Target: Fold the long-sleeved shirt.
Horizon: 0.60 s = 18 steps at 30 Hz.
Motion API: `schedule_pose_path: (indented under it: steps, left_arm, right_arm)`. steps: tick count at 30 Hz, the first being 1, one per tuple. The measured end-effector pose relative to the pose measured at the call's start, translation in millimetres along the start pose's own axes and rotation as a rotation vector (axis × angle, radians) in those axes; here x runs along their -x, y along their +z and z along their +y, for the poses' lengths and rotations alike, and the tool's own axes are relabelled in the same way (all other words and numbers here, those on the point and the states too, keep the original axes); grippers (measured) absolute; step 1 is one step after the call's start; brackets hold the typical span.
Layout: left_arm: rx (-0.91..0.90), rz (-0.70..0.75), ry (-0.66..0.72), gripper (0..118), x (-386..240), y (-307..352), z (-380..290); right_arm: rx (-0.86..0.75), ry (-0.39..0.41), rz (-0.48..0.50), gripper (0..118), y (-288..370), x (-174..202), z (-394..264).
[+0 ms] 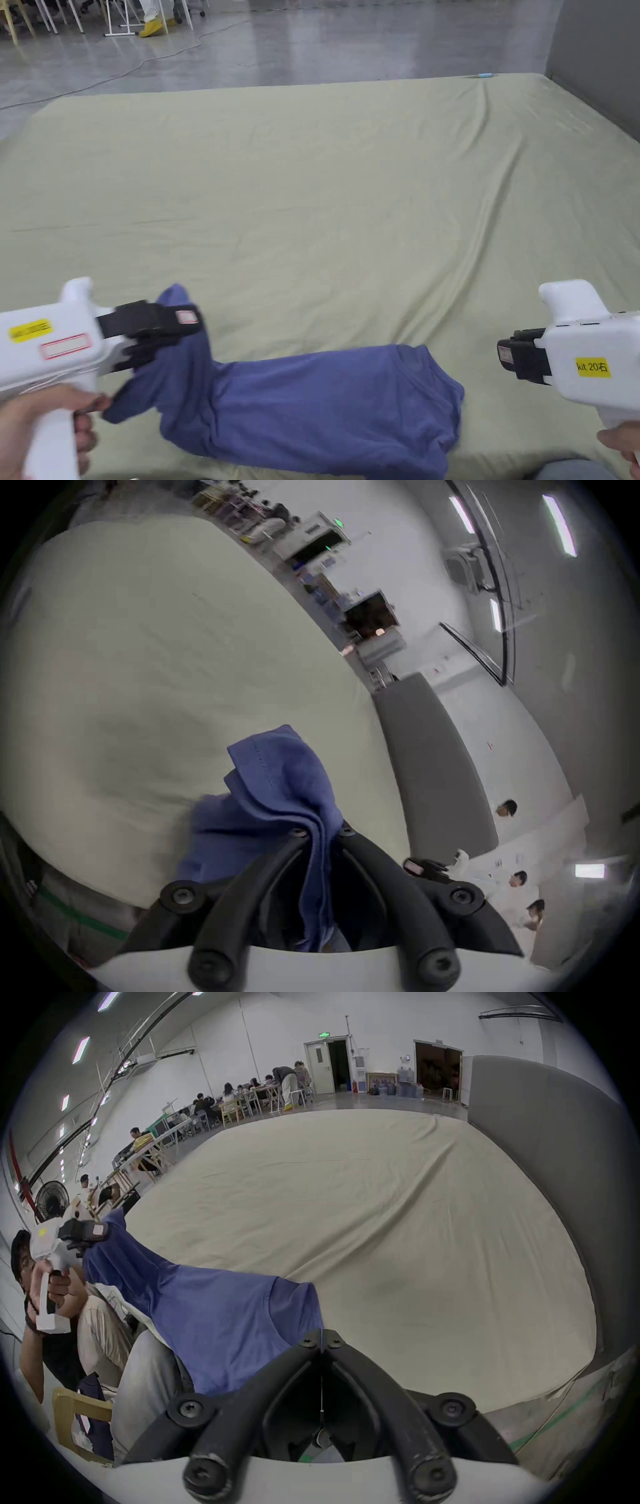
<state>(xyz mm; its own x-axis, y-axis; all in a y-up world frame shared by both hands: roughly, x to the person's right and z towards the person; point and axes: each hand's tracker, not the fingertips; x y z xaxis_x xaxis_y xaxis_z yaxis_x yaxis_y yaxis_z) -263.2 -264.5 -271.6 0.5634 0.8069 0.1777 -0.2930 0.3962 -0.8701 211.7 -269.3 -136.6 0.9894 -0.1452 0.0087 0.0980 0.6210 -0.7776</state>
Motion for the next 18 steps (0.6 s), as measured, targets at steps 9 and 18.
schedule_pose_path:
  steps: [9,18]
  left_arm:
    - [0.304,0.003,-0.06,0,-58,-174,-70]
    - [0.346,0.023,0.0,106,-36,-221,-92]
  right_arm:
    - [-0.001,-0.019,-0.02,0,5,-13,-9]
    - [0.002,-0.045,-0.025,0,6,-25,-13]
